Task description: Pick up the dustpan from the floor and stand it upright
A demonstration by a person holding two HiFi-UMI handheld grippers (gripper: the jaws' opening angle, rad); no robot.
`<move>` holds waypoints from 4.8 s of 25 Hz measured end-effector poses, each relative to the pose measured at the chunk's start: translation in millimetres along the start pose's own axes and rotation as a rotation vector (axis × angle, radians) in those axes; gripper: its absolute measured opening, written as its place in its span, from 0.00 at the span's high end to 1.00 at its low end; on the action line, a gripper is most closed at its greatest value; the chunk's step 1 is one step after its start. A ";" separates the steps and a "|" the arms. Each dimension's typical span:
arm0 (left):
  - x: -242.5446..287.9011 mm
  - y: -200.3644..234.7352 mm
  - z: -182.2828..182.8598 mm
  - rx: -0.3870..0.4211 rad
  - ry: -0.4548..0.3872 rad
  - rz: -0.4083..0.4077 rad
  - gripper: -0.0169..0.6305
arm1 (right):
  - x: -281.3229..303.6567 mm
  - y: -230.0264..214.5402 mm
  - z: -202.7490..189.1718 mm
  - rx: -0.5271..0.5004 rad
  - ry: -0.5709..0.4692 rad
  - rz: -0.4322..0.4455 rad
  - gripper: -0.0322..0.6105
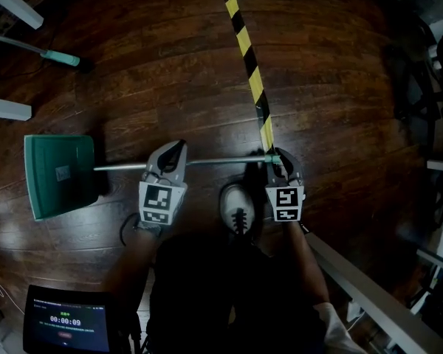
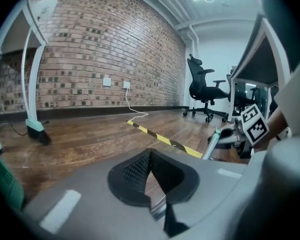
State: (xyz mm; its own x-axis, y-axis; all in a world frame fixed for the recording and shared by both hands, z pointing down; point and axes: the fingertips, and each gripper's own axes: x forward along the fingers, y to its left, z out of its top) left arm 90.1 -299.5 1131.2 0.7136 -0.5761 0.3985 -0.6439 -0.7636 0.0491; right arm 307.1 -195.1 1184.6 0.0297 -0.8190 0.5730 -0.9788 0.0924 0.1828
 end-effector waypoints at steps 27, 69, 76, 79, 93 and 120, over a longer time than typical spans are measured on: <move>-91.2 59.2 132.9 0.018 -0.231 0.198 0.97 | -127.4 -102.5 303.8 -0.214 -0.334 -0.295 0.79; -374.6 94.5 500.4 -0.141 -0.096 0.418 0.97 | -247.2 91.6 526.1 -0.545 0.066 0.219 0.61; -384.5 98.9 530.5 -0.123 -0.106 0.430 0.97 | -249.9 91.5 530.3 -0.608 0.096 0.275 0.60; -384.9 95.8 540.3 -0.106 -0.097 0.422 0.97 | -248.6 92.5 533.3 -0.630 0.106 0.323 0.59; -441.4 77.4 602.1 -0.037 -0.155 0.368 0.97 | -351.2 106.1 617.8 -0.314 0.030 0.387 0.69; -603.5 8.3 760.2 0.090 -0.352 0.382 0.97 | -624.2 48.2 818.7 0.007 -0.571 0.216 0.93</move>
State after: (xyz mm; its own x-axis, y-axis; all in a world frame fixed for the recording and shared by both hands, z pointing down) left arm -136.1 -179.9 194.9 0.4922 -0.8695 0.0400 -0.8610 -0.4931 -0.1248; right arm 75.5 -143.0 181.7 -0.2811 -0.9566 0.0771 -0.9520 0.2881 0.1038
